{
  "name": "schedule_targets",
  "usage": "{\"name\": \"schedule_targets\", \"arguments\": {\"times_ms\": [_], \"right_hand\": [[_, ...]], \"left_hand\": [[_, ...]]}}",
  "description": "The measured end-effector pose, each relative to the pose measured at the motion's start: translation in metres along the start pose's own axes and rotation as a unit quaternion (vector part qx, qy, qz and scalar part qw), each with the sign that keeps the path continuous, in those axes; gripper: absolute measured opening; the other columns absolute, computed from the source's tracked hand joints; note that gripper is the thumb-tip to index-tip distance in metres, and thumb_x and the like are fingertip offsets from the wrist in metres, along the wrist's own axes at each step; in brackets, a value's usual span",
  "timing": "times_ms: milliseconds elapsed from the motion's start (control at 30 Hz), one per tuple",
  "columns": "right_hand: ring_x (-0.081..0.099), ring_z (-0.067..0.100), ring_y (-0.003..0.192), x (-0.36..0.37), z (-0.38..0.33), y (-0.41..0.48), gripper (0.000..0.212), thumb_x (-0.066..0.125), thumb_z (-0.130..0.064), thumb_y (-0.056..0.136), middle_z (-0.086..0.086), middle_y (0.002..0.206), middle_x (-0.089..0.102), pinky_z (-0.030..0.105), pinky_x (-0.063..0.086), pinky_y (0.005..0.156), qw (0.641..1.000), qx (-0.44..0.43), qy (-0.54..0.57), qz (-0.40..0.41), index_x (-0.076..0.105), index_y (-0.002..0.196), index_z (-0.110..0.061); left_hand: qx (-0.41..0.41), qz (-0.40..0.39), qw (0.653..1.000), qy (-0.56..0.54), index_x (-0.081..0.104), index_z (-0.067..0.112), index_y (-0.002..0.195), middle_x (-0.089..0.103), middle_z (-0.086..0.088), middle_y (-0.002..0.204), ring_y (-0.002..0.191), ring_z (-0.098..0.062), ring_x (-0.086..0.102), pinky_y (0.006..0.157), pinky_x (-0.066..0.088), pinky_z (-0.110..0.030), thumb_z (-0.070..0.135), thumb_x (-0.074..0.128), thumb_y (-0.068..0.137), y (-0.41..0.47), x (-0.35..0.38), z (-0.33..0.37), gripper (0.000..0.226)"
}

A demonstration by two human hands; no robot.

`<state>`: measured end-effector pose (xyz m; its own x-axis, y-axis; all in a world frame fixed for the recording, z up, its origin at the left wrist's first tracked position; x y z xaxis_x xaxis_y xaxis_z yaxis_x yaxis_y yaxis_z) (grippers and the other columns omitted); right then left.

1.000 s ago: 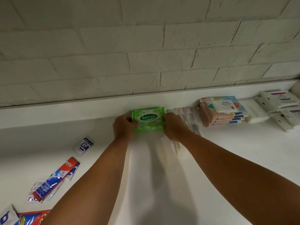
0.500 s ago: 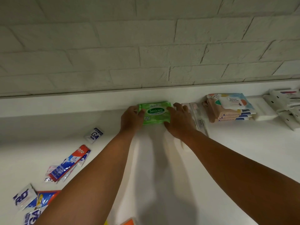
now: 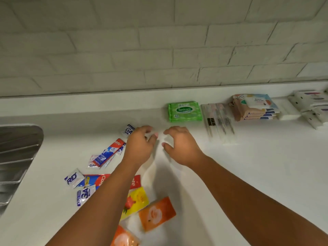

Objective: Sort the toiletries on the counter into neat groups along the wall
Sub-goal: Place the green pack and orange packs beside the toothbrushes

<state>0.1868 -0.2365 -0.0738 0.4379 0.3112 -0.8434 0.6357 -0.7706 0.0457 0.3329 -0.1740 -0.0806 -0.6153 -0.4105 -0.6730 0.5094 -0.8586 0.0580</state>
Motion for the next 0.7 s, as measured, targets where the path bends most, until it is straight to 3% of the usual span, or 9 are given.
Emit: {"name": "schedule_targets", "arguments": {"times_ms": [200, 367, 500, 700], "right_hand": [[0.046, 0.022, 0.124, 0.031, -0.044, -0.047, 0.045, 0.064, -0.04, 0.088, -0.001, 0.133, 0.057, 0.039, 0.042, 0.103, 0.999, 0.008, 0.014, -0.051, 0.058, 0.13, -0.023], [0.049, 0.023, 0.119, 0.063, -0.06, -0.085, 0.056, 0.07, -0.047, 0.078, 0.0, 0.128, 0.058, 0.041, 0.045, 0.099, 0.989, 0.023, -0.038, -0.14, 0.059, 0.129, -0.027], [0.045, 0.022, 0.122, 0.084, -0.053, -0.112, 0.063, 0.073, -0.049, 0.074, -0.001, 0.131, 0.055, 0.04, 0.042, 0.102, 0.981, 0.055, -0.05, -0.182, 0.057, 0.132, -0.027], [0.042, 0.019, 0.124, 0.085, -0.051, -0.13, 0.063, 0.077, -0.043, 0.074, -0.003, 0.132, 0.053, 0.033, 0.04, 0.103, 0.984, 0.071, -0.042, -0.156, 0.058, 0.132, -0.025]], "left_hand": [[-0.007, -0.034, 0.999, 0.027, 0.065, 0.025, 0.121, 0.063, 0.007, 0.122, 0.095, -0.01, 0.06, 0.079, 0.043, -0.024, 0.032, 0.064, 0.095, -0.055, -0.037, -0.034, 0.027], [0.003, -0.113, 0.991, 0.074, 0.067, 0.027, 0.115, 0.062, 0.009, 0.114, 0.102, -0.012, 0.057, 0.086, 0.048, -0.028, 0.03, 0.067, 0.092, -0.096, -0.043, -0.06, 0.022], [0.028, -0.171, 0.982, 0.075, 0.066, 0.026, 0.118, 0.064, 0.007, 0.116, 0.106, -0.013, 0.06, 0.094, 0.052, -0.035, 0.027, 0.073, 0.087, -0.125, -0.037, -0.073, 0.033], [0.075, -0.224, 0.962, 0.134, 0.06, 0.029, 0.127, 0.062, 0.005, 0.119, 0.115, -0.017, 0.055, 0.096, 0.047, -0.032, 0.038, 0.082, 0.075, -0.147, -0.031, -0.084, 0.057]]}}
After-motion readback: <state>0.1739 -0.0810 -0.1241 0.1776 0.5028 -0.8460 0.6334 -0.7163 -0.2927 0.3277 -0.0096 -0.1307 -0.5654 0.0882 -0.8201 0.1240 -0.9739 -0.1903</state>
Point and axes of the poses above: each hand's wrist, its own y-axis towards the middle knuckle, its own x-axis out of the palm, z = x × y, the point moved 7 cm from there along y, towards the middle knuckle
